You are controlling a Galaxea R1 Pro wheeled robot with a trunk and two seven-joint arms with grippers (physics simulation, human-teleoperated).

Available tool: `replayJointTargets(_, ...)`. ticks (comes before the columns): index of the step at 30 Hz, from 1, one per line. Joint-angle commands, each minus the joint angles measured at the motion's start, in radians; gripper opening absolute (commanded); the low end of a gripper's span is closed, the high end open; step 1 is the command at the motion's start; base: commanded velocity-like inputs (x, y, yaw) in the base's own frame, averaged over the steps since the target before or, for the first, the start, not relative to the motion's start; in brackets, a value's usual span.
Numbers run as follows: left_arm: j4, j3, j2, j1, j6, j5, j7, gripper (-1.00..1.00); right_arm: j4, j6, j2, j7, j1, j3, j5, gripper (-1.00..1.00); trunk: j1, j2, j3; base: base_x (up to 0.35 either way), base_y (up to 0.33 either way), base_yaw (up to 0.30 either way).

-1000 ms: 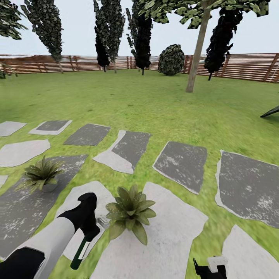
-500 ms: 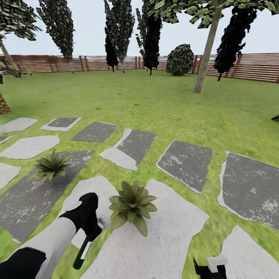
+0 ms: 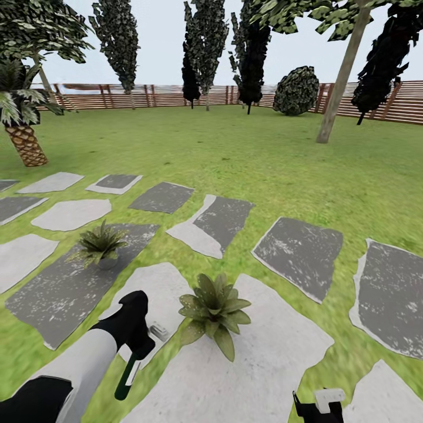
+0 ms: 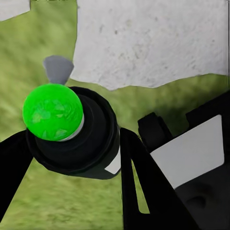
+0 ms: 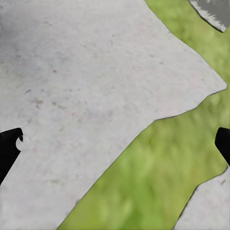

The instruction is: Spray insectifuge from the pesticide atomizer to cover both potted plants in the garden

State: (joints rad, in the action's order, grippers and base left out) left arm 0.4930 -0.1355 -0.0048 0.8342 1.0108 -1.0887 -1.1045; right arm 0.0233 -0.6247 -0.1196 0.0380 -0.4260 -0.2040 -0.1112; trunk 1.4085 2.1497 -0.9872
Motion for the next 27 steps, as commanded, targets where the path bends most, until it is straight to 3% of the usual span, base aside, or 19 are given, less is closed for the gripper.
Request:
replayJointTargets(1, 0.001, -0.001, -0.001, 0.0, 0.005, -0.009, -0.011, -1.0, 0.0, -0.003, 0.0, 0.002, 0.0, -0.009, -0.01, 1.0, 0.0, 0.0, -0.001, 0.003, 0.0, 0.011)
replayJointTargets(8, -0.055, 0.0, -0.027, 0.0, 0.005, -0.012, -0.009, -1.0, 0.0, -0.003, 0.0, 0.002, 0.0, -0.009, -0.01, 1.0, 0.0, 0.0, -0.001, -0.042, -0.096, 0.001)
replayJointTargets(15, -0.048, 0.005, -0.026, 0.0, 0.006, -0.013, -0.008, -1.0, 0.0, -0.003, 0.0, 0.002, 0.0, -0.009, -0.01, 1.0, 0.0, 0.0, -0.001, -0.165, -0.19, 0.172)
replayJointTargets(21, -0.044, 0.008, -0.025, 0.0, 0.006, -0.013, -0.007, -1.0, 0.0, -0.003, 0.0, 0.002, 0.0, -0.009, -0.01, 1.0, 0.0, 0.0, -0.001, 0.123, -0.102, 0.187)
replayJointTargets(27, 0.038, 0.075, -0.028, 0.0, 0.006, -0.016, 0.038, -1.0, 0.0, -0.003, 0.0, 0.002, 0.0, -0.009, -0.01, 1.0, 0.0, 0.0, -0.001, 0.025, -0.008, 0.01)
